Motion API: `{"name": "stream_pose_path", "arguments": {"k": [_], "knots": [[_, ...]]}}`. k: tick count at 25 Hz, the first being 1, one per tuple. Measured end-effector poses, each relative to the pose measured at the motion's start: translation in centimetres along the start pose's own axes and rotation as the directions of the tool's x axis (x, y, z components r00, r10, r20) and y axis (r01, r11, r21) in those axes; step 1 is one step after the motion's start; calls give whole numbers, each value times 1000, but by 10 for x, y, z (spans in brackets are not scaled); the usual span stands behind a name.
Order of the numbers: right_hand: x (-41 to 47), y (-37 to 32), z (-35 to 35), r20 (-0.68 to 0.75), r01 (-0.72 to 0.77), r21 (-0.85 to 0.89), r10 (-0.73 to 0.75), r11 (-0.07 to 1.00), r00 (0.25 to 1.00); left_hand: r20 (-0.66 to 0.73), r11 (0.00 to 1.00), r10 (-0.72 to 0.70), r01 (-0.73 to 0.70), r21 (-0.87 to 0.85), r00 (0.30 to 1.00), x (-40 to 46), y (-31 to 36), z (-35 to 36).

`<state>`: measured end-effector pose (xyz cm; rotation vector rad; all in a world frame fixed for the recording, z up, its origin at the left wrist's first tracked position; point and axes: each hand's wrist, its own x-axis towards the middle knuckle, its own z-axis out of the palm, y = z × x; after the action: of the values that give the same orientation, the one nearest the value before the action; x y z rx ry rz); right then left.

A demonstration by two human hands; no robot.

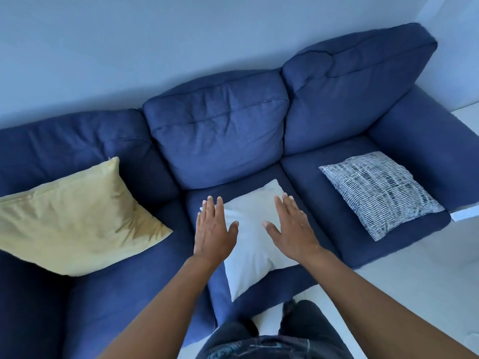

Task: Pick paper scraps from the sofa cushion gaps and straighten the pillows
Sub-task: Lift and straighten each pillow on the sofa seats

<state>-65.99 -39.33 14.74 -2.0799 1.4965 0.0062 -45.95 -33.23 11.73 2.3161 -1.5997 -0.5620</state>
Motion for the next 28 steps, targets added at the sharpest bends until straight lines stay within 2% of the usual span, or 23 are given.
{"name": "stream_pose_path", "arguments": {"k": [5,11,17,24,28], "knots": [[47,26,-2,143,90,-21,-86,996,986,-1,986,-168,168,-3,986,16,11,16],[103,65,-4,246,172,-24,-161,985,956,30,942,-336,336,-6,941,21,33,48],[145,94,19,375,155,-38,-130,987,918,99,882,-464,470,-38,880,40,38,90],[186,114,83,452,107,-73,-62,992,890,167,840,-528,541,-43,833,76,-6,154],[210,134,128,478,47,-98,5,994,878,262,729,-639,678,-93,723,94,-39,201]]}}
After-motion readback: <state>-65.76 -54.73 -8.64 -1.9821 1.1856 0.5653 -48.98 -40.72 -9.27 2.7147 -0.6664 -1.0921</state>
